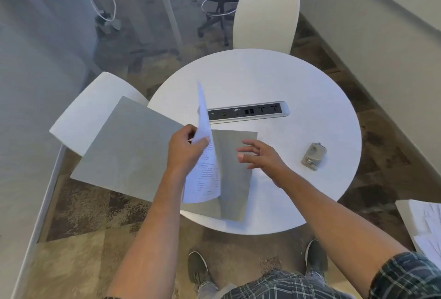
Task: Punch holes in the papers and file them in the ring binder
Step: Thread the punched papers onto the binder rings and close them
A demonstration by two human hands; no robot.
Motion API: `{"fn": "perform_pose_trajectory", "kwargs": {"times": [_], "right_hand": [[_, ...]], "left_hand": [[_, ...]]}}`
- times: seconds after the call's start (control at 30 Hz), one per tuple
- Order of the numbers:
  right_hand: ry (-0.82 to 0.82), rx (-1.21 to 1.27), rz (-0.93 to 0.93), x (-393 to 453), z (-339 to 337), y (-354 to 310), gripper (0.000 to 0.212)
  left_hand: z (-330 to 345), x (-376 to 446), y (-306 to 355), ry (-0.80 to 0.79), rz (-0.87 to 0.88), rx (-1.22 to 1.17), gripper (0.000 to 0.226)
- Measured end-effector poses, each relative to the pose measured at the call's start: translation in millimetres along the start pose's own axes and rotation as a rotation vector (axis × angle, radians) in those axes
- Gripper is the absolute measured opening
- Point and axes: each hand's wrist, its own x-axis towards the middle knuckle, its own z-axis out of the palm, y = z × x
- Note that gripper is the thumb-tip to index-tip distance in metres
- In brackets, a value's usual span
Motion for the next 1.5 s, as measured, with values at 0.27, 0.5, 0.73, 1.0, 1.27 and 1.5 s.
{"fn": "perform_pose_trajectory", "kwargs": {"times": [0.27,0.5,0.73,1.0,1.27,1.5], "right_hand": [[-0.234,0.284,0.021,2,55,-19,0.058],[0.113,0.511,0.087,11,58,7,0.025],[0.230,0.278,0.242,33,59,33,0.030],[0.168,0.374,0.196,42,58,39,0.033],[0.188,0.379,0.200,59,64,45,0.033],[0.205,0.244,0.247,72,71,63,0.023]], "left_hand": [[42,-36,22,-0.078,0.165,0.589,0.016],[69,-41,-10,-0.309,0.069,0.498,0.048],[37,-19,-59,-0.268,0.031,0.451,0.025],[1,34,-108,-0.181,-0.174,0.470,0.031],[1,69,-134,-0.114,-0.446,0.002,0.016],[6,75,-164,0.060,-0.550,0.046,0.019]]}}
